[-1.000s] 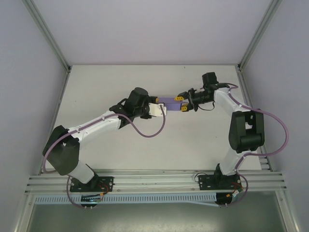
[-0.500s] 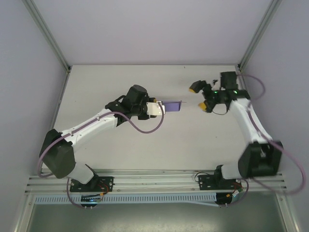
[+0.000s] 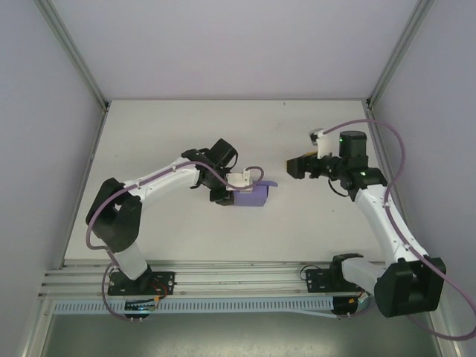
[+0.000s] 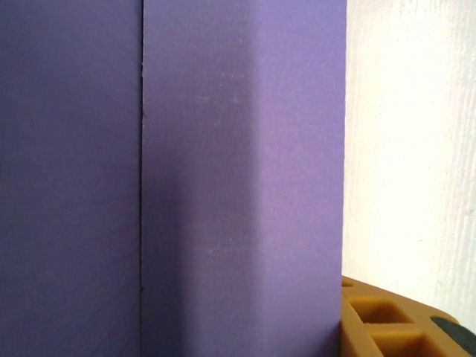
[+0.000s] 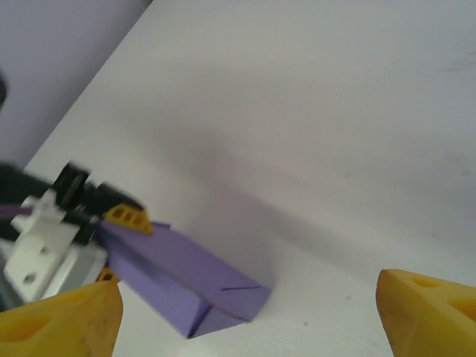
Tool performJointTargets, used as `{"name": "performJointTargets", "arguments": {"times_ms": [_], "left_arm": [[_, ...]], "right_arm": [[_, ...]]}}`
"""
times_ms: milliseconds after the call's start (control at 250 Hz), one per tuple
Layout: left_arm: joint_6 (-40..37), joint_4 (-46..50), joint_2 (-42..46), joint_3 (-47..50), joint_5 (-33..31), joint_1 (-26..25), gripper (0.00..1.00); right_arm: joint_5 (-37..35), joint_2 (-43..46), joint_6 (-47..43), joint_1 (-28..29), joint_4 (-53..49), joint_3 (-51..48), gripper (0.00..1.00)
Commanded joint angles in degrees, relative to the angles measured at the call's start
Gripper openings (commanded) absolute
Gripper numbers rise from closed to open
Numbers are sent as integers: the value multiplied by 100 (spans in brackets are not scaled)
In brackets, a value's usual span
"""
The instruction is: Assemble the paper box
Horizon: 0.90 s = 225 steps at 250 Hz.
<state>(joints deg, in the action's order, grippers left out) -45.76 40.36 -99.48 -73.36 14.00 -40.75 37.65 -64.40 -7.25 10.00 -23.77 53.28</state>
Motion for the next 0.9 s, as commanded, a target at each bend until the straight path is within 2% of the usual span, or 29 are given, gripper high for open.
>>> {"name": "performJointTargets", "arguments": {"times_ms": [0,48,156,268,368,456,528,588,667,783,895], "left_arm": [[117,465,-141,-152,386,50,30],[162,465,-151,-145,410,59,30],[218,359,-154,-37,402,67,31],[305,178,-187,27,292,61,31],[310,120,-209,56,305,65,31],[287,88,-205,52,306,65,31],[296,91,-217,30,248,71,31],[311,93,-214,16,229,71,31],[329,49,-186,39,216,66,31],[438,-59,-193,37,126,68,31],[744,-277,-249,6,-86,73,31]], "right_arm": [[-11,-411,-1256,485,-759,378,86],[-255,-656,-1231,659,-875,468,84],[-291,-1147,-1235,871,-1130,642,72],[-519,-1413,-1117,1096,-1165,701,68],[-382,-1460,-1051,1250,-1139,643,62],[-870,-1517,-955,1398,-1051,587,59],[-1084,-1612,-847,1435,-1059,620,48],[-1228,-1684,-782,1473,-1065,670,46],[-1310,-1789,-794,1528,-1102,716,34],[-1350,-1898,-638,1625,-1284,855,11],[-1840,-1769,16,1866,-1215,825,1]]}}
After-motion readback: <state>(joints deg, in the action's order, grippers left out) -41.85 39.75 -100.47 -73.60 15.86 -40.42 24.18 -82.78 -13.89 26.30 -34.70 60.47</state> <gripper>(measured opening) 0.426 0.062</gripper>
